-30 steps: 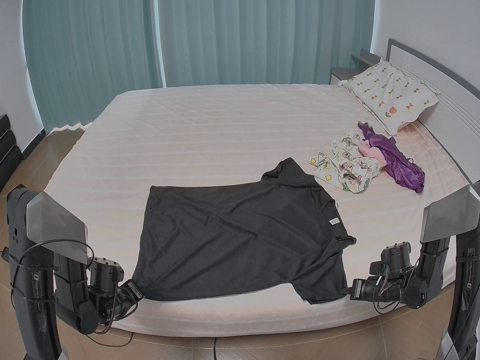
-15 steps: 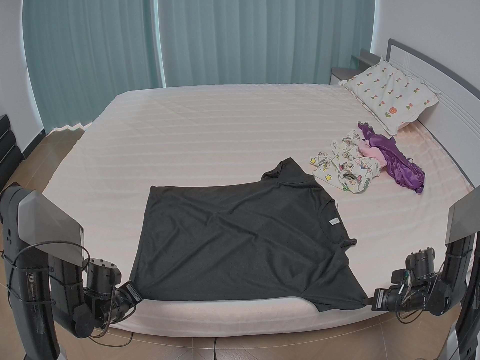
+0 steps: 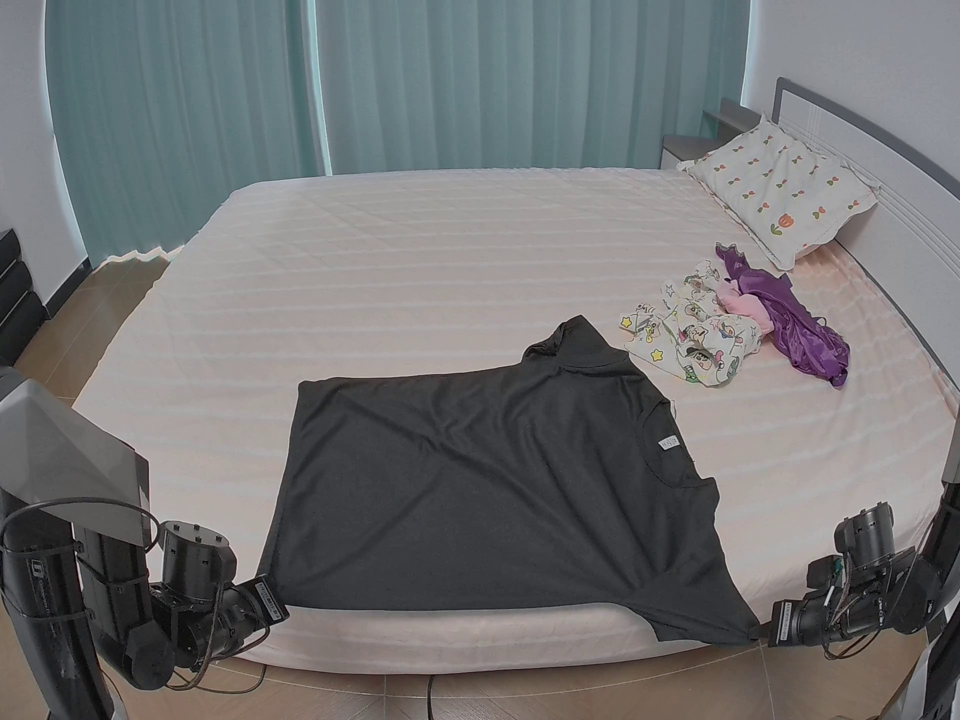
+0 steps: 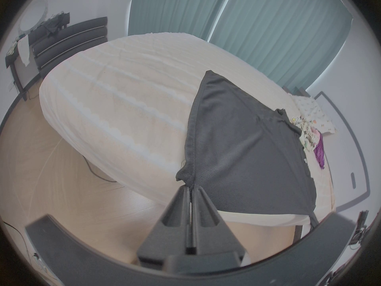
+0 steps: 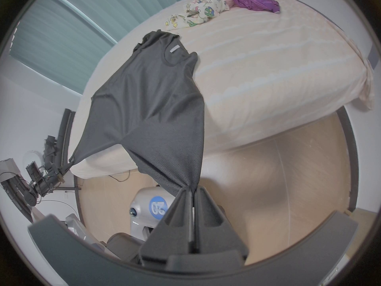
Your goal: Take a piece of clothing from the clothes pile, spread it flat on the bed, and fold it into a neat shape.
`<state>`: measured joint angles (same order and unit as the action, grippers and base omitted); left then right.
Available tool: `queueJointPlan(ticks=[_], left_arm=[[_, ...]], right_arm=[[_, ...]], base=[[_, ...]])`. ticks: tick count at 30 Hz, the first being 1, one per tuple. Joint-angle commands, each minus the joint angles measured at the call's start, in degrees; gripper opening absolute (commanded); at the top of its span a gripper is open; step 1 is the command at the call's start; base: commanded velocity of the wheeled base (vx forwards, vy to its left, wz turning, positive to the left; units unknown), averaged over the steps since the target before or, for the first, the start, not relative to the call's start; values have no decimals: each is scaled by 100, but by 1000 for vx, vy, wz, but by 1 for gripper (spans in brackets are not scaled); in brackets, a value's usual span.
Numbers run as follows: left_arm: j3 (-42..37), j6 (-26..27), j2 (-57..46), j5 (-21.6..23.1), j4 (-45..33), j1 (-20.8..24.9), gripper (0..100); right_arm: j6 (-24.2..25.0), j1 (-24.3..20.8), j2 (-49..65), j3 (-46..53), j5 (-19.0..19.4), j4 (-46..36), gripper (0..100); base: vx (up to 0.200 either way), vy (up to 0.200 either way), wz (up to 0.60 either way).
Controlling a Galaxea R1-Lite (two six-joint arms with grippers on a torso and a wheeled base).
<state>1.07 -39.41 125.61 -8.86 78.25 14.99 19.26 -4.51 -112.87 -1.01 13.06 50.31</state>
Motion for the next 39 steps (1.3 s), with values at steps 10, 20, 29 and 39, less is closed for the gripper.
queueJointPlan(ticks=[10, 20, 29, 39], left_arm=[[-98, 136, 7, -1, -1049, 214, 0], [-98, 83, -213, 16, -1796, 417, 0], [-98, -14, -652, 34, -2367, 663, 0], [-11, -23, -1469, 25, -2139, 548, 0]], right_arm=[[148, -208, 1435, 101, -497, -1225, 0], [262, -138, 1804, 101, -515, -1603, 0], [262, -76, 1883, 101, -515, -1542, 0], [333, -76, 2586, -224, -462, -1498, 0]], base=[[0, 0, 0], [0, 0, 0], [0, 0, 0], [0, 0, 0]])
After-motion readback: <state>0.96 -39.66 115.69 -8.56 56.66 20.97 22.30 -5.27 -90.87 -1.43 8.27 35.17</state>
